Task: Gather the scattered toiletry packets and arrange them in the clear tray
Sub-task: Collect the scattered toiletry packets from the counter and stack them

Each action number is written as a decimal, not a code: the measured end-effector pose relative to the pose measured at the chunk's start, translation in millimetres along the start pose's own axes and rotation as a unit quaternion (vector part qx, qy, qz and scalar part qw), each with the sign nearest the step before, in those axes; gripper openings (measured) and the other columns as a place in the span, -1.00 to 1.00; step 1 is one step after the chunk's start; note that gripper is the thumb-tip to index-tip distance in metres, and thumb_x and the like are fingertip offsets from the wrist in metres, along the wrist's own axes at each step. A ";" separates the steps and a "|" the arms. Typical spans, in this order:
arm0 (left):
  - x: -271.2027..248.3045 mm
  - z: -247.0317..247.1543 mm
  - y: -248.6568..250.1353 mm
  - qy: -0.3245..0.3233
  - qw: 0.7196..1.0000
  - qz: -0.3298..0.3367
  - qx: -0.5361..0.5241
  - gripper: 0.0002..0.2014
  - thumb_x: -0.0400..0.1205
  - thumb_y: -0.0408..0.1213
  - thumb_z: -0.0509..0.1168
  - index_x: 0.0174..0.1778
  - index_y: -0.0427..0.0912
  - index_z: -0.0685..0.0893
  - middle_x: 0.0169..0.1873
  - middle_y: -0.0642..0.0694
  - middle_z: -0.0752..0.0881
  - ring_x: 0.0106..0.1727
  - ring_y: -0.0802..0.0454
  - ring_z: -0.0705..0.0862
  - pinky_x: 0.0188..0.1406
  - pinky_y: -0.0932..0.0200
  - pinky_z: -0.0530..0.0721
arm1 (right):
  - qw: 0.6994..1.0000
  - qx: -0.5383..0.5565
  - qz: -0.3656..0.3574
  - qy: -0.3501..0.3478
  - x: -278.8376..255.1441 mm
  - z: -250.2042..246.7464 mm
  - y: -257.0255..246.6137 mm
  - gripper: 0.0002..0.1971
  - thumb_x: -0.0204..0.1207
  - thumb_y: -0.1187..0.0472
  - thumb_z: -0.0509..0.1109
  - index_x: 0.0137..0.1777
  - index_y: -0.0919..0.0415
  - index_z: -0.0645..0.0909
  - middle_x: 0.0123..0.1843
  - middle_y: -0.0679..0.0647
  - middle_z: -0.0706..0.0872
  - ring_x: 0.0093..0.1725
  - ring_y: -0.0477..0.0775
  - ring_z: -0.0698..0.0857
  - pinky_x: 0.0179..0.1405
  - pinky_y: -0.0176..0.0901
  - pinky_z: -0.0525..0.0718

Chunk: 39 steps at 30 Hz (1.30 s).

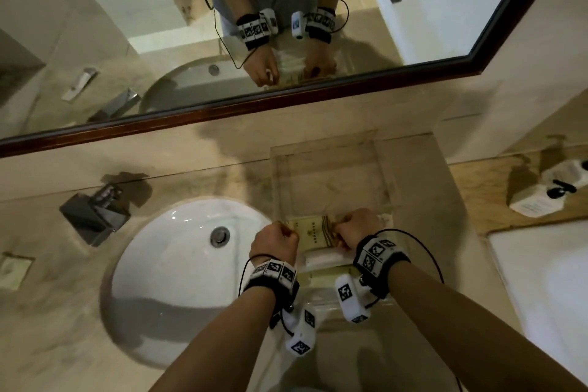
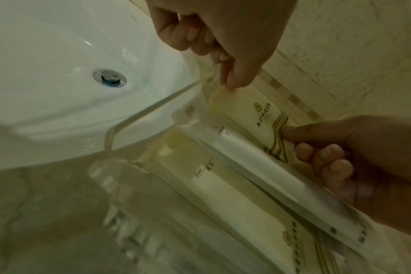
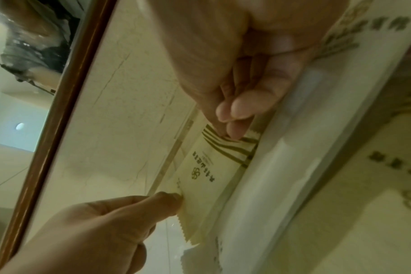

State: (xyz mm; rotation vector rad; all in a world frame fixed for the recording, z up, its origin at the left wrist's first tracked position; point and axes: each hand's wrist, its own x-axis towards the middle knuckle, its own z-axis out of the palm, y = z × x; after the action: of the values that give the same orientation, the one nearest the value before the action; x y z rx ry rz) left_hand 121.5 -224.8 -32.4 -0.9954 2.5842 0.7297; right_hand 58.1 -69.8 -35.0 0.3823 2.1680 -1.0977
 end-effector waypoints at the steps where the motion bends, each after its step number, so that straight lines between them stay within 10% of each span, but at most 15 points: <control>1: 1.0 0.5 -0.5 0.004 1.000 -0.003 -0.002 -0.81 0.52 -0.07 0.29 -0.07 -0.02 0.75 -0.06 -0.09 0.80 0.04 -0.13 0.74 -0.01 0.12 0.65 | 1.000 0.015 0.005 -0.001 0.5 2.0 0.8 -0.78 0.46 0.28 0.45 -0.31 0.45 0.75 -0.48 0.22 0.75 -0.59 0.07 0.65 -0.59 -0.23 0.67; 15: -5.3 -43.7 -60.9 0.048 0.990 -0.021 -0.129 -0.77 0.55 0.01 0.28 -0.13 -0.09 0.65 -0.17 -0.08 0.77 -0.08 -0.13 0.74 -0.06 0.12 0.64 | 0.995 -0.074 -0.059 0.016 -35.5 40.1 -34.8 -0.56 0.50 0.03 0.38 -0.58 0.19 0.58 -0.59 0.07 0.68 -0.56 0.11 0.63 -0.45 -0.06 0.71; 18: -8.7 -70.9 -110.4 0.085 0.980 -0.066 -0.167 -0.85 0.54 -0.05 0.28 -0.22 -0.05 0.60 -0.19 -0.13 0.77 -0.07 -0.20 0.73 -0.09 0.13 0.61 | 0.992 -0.079 -0.093 -0.013 -55.9 88.4 -64.7 -0.57 0.53 0.09 0.38 -0.57 0.24 0.59 -0.65 0.01 0.62 -0.66 -0.01 0.55 -0.65 -0.33 0.53; 32: -33.0 -188.4 -421.1 0.169 0.914 -0.307 -0.206 -0.82 0.52 -0.09 0.28 -0.10 -0.09 0.67 -0.10 -0.21 0.77 -0.03 -0.22 0.72 -0.09 0.08 0.65 | 0.919 -0.257 -0.189 -0.231 -131.1 406.0 -130.0 -0.82 0.55 0.22 0.33 -0.26 0.21 0.66 -0.34 0.20 0.79 -0.49 0.12 0.64 -0.46 -0.10 0.72; 39: 1.4 -233.6 -511.3 0.149 0.905 -0.348 -0.196 -0.85 0.52 -0.15 0.24 -0.08 -0.05 0.65 -0.20 -0.12 0.67 -0.13 -0.16 0.67 -0.20 0.17 0.54 | 0.907 -0.277 -0.191 -0.253 -123.8 511.9 -178.1 -0.86 0.44 0.24 0.41 -0.01 0.19 0.68 -0.14 0.22 0.79 -0.06 0.28 0.77 0.04 0.16 0.78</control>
State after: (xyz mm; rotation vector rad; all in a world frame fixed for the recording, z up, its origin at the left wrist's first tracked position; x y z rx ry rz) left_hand 453.6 -678.1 -20.0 -2.1399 2.0571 0.9474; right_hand 276.7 -580.4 -60.4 -0.5489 1.9905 -0.6173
